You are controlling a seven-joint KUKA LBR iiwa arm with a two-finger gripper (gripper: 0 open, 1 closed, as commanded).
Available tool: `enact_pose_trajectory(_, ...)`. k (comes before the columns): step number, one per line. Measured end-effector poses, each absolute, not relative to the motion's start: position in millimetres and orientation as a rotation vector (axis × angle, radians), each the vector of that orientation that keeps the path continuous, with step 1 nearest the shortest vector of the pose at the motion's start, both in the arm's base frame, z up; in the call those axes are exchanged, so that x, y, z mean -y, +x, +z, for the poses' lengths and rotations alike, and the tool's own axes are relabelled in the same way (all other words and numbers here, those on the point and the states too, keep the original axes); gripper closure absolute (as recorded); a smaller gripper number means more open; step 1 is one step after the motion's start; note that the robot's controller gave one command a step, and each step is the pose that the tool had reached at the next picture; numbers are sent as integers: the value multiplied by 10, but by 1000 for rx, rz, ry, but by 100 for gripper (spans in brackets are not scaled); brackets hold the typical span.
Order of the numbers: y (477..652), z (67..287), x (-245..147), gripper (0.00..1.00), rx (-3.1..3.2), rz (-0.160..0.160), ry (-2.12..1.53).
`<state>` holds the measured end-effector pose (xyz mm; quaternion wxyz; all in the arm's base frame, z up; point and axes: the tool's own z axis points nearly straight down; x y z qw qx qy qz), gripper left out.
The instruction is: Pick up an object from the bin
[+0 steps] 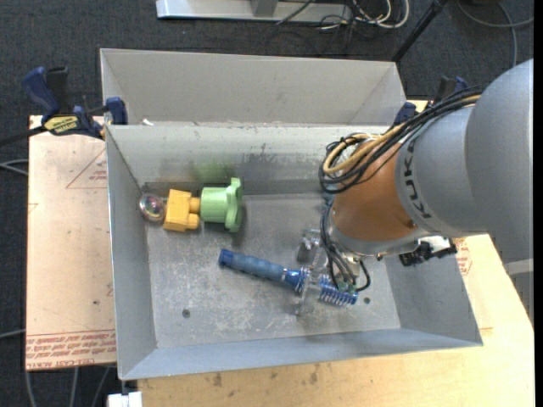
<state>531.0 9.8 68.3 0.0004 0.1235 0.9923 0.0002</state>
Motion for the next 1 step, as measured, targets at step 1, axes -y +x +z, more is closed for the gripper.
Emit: enact_pose_trajectory(1, 5312, 686, -100, 100, -3116, 0, 387)
